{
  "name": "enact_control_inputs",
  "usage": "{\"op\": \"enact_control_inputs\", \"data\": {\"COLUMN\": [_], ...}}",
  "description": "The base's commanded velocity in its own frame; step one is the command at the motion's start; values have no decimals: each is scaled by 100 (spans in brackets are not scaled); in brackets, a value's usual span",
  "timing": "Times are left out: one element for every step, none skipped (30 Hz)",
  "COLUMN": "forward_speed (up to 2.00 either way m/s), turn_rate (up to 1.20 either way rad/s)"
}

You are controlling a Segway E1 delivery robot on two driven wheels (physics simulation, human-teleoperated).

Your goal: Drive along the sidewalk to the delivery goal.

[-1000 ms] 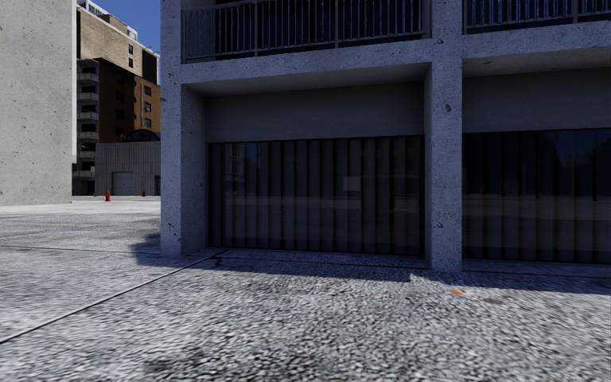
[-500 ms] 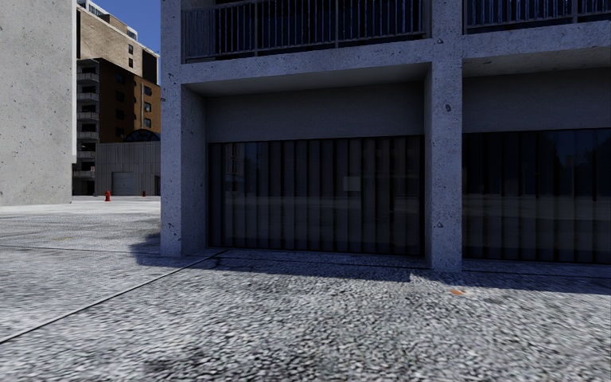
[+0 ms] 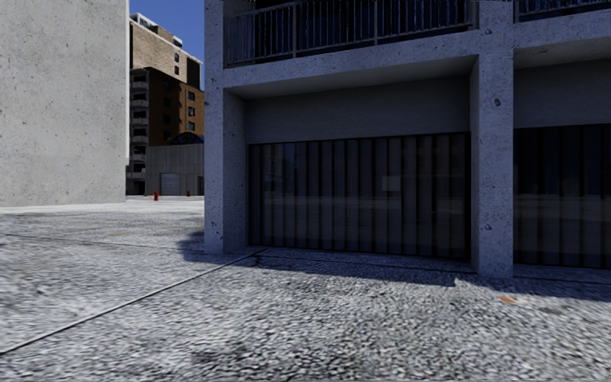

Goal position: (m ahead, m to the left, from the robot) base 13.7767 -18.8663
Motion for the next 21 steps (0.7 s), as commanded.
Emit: {"op": "enact_control_inputs", "data": {"forward_speed": [0,0,0,0,0,0,4,4,47,69,74,74,76,78,79,79,87,103,106,109,109], "turn_rate": [50,50,50,50,50,50,50,50,48,44,41,41,38,37,35,35,32,30,29,26,26]}}
